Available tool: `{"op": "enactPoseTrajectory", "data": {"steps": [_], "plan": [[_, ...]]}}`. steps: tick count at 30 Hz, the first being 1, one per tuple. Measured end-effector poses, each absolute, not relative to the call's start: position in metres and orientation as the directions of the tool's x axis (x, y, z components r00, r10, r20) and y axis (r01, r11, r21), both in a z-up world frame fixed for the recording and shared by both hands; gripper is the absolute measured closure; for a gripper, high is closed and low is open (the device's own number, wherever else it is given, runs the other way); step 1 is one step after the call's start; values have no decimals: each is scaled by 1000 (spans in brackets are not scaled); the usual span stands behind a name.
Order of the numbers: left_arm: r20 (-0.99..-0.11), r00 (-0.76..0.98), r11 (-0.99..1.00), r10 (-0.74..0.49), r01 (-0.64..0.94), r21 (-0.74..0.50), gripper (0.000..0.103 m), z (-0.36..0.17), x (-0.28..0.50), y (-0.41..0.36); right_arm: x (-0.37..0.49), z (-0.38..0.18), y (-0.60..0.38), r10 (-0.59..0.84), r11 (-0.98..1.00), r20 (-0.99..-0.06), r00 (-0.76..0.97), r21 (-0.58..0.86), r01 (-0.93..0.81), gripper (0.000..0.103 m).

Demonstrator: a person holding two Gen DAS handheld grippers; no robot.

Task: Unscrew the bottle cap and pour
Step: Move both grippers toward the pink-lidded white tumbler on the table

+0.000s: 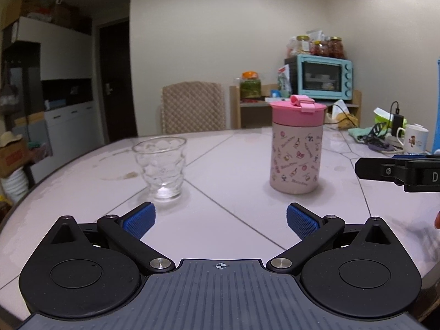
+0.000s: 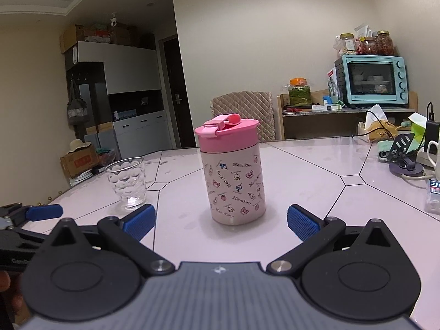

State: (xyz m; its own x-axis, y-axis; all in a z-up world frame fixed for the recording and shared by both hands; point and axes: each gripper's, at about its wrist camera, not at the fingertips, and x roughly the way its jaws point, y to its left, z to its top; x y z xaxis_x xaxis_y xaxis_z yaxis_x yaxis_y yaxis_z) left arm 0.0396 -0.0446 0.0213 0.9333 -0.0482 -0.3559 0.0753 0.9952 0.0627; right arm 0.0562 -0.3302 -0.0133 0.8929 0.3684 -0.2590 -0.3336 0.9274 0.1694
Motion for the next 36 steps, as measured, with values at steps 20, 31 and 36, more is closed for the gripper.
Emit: {"op": "enactPoseTrajectory", "data": {"steps": [20,31,36], "plan": [[-323,923,959,-210,259,116,0,28,80,-62,73,-7,-334,318,945,-258,912,163,-283,0],[-321,857,880,-403,459,120,0,25,127,-72,94,8,-321,268,960,-261,928,155,-234,0],[-330,824,847,-460,519,117,0,20,145,-71,105,15,-309,263,963,-263,928,129,-236,0]]}}
